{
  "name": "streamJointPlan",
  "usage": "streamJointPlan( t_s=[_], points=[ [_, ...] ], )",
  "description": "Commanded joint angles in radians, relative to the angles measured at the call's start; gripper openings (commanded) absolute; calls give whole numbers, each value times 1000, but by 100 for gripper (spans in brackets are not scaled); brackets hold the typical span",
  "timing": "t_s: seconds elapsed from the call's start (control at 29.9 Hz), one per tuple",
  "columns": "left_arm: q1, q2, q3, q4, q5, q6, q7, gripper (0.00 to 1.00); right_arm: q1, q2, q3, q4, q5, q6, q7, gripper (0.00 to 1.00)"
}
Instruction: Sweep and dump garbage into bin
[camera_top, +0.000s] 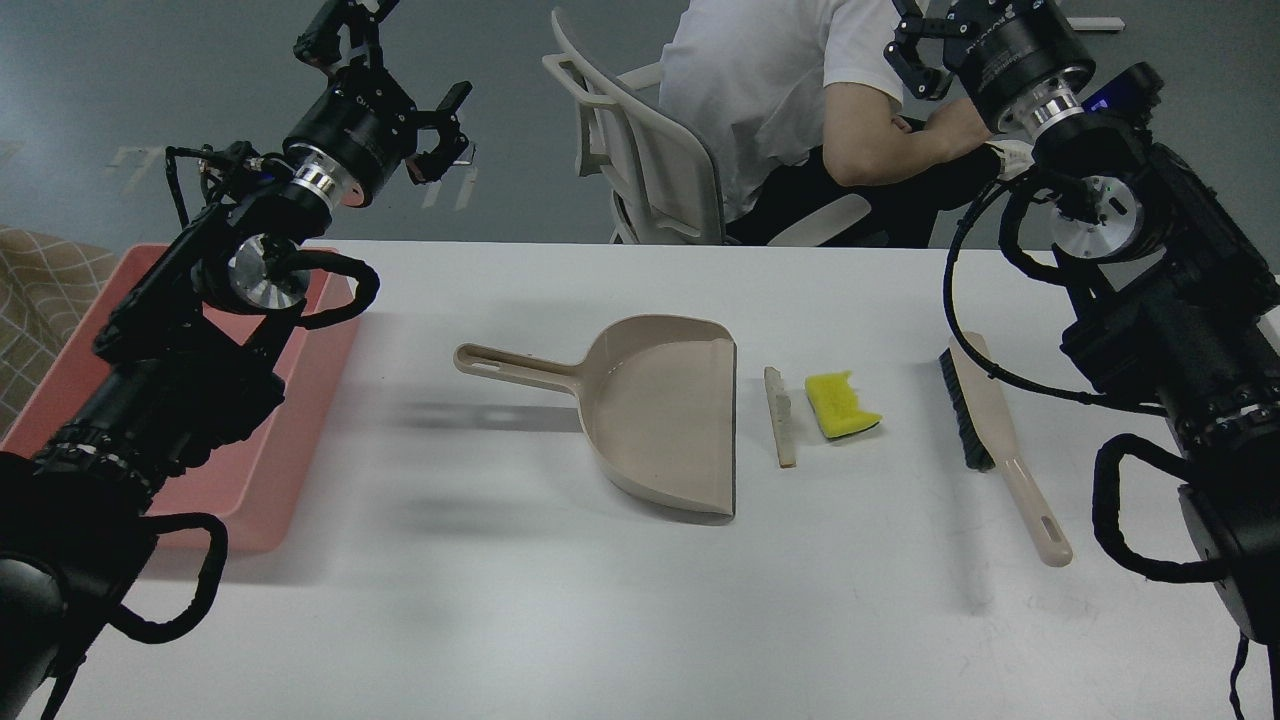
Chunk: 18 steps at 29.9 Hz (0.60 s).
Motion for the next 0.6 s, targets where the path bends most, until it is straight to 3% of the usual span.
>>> streamJointPlan(
  t_s=[0.0,0.57],
  points=[
    [-1,-4,1,-2,1,3,-1,98,-3,-1,-1,2,0,0,0,100],
    [-4,3,13,-7,-13,0,2,98,-6,-1,-1,2,0,0,2,100]
  ],
)
